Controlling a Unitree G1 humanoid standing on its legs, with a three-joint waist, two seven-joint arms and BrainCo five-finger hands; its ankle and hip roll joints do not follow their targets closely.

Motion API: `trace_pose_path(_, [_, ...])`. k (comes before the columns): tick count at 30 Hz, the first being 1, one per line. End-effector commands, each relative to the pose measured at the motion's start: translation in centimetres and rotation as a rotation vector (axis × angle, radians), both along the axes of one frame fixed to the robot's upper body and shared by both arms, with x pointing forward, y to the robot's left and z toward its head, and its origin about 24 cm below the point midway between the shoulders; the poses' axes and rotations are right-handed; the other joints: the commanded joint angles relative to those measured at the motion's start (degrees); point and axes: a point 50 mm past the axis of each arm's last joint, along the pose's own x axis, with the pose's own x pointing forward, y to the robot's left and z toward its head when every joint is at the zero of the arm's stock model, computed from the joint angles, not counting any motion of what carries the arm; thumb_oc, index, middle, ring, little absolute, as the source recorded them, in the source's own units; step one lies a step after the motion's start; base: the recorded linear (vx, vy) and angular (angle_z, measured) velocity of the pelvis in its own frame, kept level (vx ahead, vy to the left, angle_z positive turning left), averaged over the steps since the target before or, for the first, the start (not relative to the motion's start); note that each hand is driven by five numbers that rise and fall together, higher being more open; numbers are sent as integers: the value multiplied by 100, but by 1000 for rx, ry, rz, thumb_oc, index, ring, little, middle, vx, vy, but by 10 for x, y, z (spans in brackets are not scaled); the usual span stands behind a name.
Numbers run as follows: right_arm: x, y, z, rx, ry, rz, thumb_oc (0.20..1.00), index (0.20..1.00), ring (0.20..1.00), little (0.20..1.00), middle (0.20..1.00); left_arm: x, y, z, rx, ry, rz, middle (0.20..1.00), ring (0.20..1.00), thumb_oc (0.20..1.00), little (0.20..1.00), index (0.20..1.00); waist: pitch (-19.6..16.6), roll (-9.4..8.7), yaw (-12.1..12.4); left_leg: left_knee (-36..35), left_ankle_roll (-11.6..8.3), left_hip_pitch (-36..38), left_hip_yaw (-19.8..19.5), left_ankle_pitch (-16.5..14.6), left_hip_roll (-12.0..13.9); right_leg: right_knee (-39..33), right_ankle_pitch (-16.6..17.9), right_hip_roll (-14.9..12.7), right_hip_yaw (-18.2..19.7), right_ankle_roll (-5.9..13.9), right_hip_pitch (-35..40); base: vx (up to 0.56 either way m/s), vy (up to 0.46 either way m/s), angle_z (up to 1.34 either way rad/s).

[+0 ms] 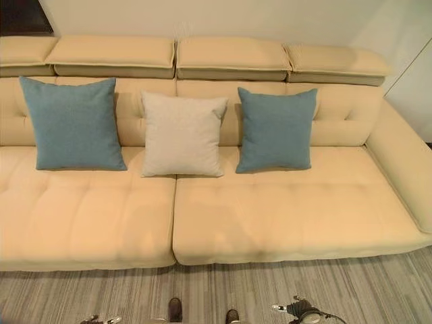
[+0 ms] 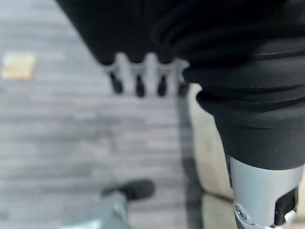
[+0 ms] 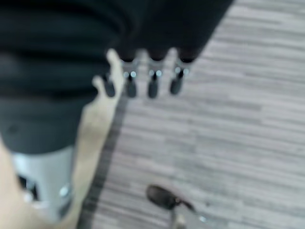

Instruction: Pick up all the scattered cushions and arrange them neatly on the sofa.

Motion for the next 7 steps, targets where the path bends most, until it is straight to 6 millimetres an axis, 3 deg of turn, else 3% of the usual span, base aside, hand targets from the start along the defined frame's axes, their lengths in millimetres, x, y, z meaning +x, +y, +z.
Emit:
trace_pose_path(1, [-1, -10, 3, -41, 12, 2, 1000, 1000, 1000, 1000, 1000, 24, 6, 5, 20, -48, -13, 1000, 1000, 1000, 1000, 1000, 14, -146, -26, 48, -183, 400, -269, -339, -131, 53, 574, -2, 73, 351, -368, -27, -44, -3])
trace_pose_path(7, [-9, -9, 1, -37, 38, -6, 1000, 1000, 1000, 1000, 1000, 15, 3, 3, 5, -18, 9, 1000, 1000, 1000, 1000, 1000, -35, -136, -42, 48, -218, 442, -277, -332, -103, 53, 523, 14, 49, 330, -290, 0, 0, 0])
